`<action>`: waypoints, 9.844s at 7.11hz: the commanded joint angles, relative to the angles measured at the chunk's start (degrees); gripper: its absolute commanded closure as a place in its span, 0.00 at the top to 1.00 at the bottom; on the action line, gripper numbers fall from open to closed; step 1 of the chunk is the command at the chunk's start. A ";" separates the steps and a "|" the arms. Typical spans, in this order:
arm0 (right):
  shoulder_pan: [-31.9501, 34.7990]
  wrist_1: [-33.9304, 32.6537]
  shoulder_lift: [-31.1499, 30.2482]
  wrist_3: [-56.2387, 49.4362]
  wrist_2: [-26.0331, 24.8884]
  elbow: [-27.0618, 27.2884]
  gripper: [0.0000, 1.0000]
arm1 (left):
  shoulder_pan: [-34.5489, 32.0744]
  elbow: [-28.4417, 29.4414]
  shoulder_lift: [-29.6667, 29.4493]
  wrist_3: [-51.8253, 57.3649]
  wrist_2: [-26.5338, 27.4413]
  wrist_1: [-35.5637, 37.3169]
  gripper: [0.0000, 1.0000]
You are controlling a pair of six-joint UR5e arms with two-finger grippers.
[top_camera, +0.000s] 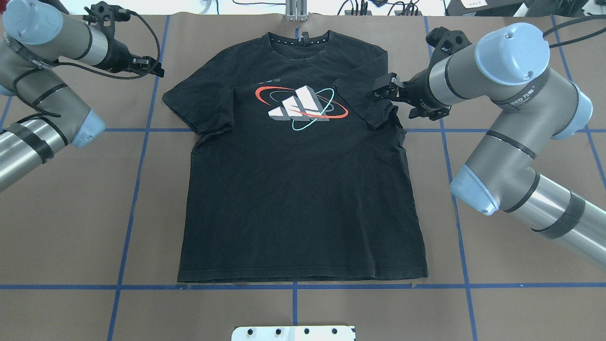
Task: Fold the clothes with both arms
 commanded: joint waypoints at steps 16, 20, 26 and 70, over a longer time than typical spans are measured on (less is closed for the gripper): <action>-1.21 0.15 -0.86 -0.23 -0.39 0.15 1.00 | 3.52 -12.18 0.22 -14.29 0.08 16.28 0.00; -1.56 0.59 -1.30 -0.41 -0.65 -1.51 1.00 | 7.47 -5.58 -11.62 -25.61 4.98 19.51 0.00; -1.82 0.86 -0.34 -0.41 -0.65 -3.71 1.00 | 11.87 -2.30 -16.22 -29.58 7.63 19.16 0.00; -37.33 -11.27 -30.57 37.91 -23.76 26.08 0.00 | 37.45 -56.43 21.45 -44.97 31.54 40.60 0.99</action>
